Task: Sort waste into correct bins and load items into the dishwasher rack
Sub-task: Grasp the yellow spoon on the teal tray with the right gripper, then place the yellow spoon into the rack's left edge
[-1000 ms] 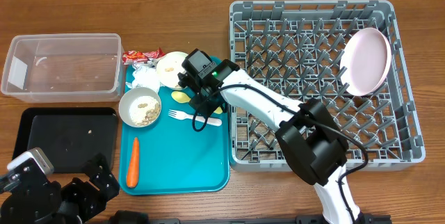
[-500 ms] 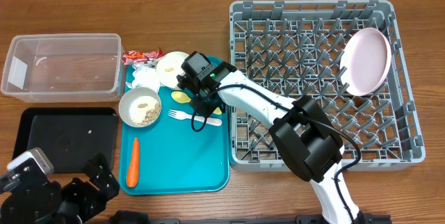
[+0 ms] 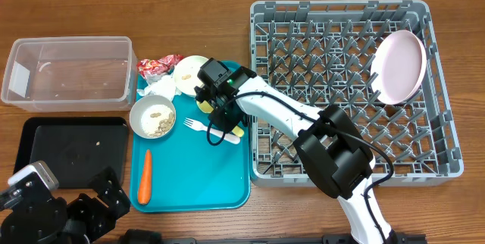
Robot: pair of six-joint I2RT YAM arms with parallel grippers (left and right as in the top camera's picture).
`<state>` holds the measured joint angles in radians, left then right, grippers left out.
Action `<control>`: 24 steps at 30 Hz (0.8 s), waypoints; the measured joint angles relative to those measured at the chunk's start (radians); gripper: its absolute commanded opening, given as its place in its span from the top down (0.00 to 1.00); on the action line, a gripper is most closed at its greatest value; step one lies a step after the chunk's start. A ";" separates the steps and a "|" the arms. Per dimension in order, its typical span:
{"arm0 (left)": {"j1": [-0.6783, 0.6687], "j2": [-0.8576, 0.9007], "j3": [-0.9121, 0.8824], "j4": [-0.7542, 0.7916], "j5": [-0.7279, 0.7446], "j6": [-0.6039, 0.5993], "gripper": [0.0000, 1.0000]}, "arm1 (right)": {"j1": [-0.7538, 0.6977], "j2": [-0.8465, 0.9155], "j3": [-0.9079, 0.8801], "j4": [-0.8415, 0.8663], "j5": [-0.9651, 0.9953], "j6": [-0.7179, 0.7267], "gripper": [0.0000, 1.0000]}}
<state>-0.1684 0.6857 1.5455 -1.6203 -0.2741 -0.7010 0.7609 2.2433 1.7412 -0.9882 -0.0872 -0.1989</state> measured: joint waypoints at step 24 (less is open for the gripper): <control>0.000 0.000 0.000 0.000 0.000 0.000 0.00 | -0.022 -0.354 0.123 -0.162 0.069 0.097 0.92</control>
<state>-0.1684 0.6853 1.5455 -1.6207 -0.2745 -0.7010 0.7391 1.8889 1.8645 -1.1500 -0.0181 -0.1024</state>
